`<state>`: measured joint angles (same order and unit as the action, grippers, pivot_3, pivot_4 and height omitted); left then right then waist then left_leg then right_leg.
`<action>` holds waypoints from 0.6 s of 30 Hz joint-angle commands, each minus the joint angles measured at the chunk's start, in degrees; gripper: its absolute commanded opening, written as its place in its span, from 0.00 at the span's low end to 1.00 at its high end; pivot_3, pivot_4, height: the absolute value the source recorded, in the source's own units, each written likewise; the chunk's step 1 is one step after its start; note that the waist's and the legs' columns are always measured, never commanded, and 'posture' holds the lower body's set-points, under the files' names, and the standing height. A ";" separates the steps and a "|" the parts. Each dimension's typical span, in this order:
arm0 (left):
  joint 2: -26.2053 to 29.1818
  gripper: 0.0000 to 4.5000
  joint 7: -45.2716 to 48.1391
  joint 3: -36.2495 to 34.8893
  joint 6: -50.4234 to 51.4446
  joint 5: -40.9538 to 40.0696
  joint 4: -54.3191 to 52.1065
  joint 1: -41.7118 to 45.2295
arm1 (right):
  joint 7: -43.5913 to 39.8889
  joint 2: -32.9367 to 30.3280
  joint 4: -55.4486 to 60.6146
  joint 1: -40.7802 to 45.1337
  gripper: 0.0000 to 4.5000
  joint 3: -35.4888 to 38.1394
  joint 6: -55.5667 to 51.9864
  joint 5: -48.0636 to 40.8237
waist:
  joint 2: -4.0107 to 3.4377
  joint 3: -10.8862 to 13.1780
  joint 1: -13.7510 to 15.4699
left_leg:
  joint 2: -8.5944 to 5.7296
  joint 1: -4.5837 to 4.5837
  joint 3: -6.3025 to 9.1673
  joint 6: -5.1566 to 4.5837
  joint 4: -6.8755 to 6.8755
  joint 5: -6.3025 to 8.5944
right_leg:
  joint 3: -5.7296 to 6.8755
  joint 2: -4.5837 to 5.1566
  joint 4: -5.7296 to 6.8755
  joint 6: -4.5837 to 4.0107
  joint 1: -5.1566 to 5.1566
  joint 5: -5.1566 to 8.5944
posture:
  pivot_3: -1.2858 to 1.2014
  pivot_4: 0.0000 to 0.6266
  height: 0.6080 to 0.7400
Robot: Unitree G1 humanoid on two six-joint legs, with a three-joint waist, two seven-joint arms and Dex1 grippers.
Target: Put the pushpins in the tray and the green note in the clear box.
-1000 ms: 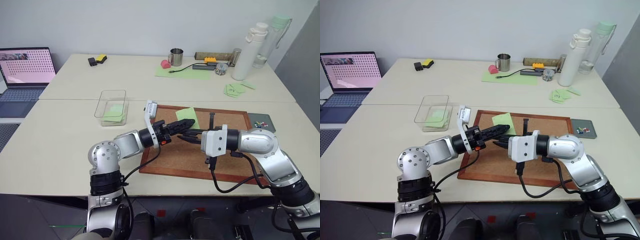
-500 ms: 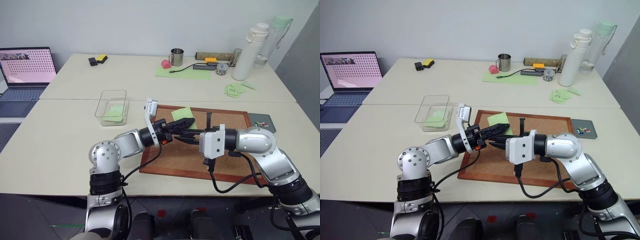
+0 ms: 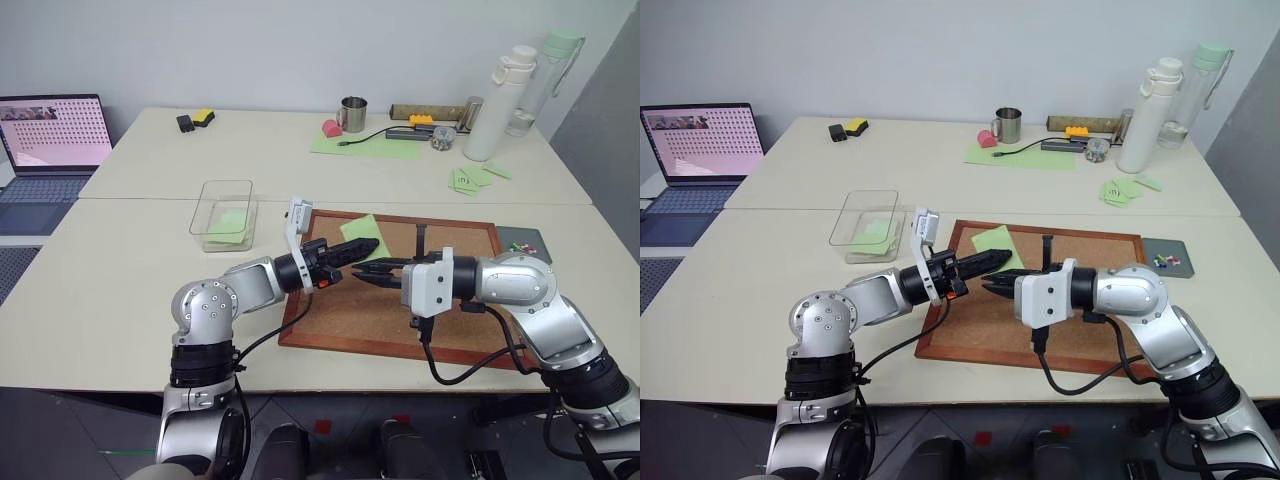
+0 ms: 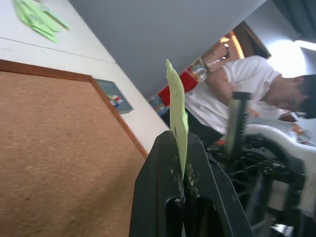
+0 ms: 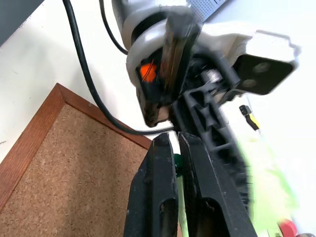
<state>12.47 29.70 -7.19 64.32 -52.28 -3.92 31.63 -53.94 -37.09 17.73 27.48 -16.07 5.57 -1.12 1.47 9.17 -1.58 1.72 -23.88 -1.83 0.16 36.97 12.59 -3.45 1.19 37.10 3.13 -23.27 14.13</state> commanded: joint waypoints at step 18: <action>7.29 0.01 17.50 26.26 -32.65 28.41 -8.74 7.23 | 24.13 4.40 -12.87 -5.61 0.00 33.88 -36.77 -14.18 | -0.01 0.00 1.30 | -0.06 -0.02 -0.19 0.00 -0.02 0.00 | -0.13 0.12 -0.09 -0.13 0.00 0.05 | 0.52 0.24 1.00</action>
<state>20.11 45.95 16.45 36.16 -27.17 -11.23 38.10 -31.81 -32.58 7.07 20.47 15.22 -29.30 -13.66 1.46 9.17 -0.28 1.67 -23.89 -2.06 0.15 36.94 12.59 -3.61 1.31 37.01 3.00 -23.27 14.19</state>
